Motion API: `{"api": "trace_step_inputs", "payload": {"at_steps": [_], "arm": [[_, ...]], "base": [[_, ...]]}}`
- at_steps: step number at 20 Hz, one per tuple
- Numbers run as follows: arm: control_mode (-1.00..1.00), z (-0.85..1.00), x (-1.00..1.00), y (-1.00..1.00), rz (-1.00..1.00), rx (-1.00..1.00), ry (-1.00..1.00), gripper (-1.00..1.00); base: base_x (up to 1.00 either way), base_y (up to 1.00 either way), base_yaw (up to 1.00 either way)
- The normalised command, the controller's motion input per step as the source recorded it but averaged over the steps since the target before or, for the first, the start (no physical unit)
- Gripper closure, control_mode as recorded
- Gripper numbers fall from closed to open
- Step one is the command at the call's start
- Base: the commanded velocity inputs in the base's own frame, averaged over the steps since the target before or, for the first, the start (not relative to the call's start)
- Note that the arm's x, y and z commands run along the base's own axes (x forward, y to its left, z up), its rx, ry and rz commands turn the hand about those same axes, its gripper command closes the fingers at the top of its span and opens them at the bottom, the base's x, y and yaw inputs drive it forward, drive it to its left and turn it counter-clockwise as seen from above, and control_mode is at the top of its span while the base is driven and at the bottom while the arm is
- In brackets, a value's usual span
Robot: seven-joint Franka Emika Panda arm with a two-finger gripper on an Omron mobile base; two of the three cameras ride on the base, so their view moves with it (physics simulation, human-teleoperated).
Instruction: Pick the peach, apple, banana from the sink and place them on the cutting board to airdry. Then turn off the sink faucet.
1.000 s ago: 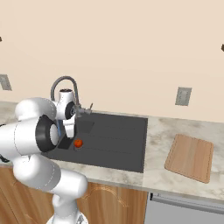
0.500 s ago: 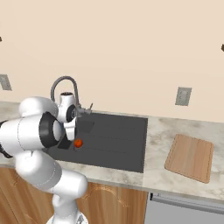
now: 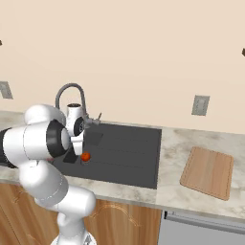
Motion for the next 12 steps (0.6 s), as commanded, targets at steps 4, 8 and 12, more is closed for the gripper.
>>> {"api": "trace_step_inputs", "payload": {"at_steps": [4, 8, 12], "arm": [[-1.0, -0.13, 0.12, 0.0, -0.01, 0.03, 0.0, -1.0], [-1.0, -0.05, 0.12, 0.0, -0.01, 0.04, 0.0, -1.0], [-1.0, -0.01, 0.12, 0.0, 0.0, 0.07, 0.0, -1.0]], "base": [[0.0, 0.0, 0.0], [0.0, 0.0, 0.0], [0.0, 0.0, 0.0]]}}
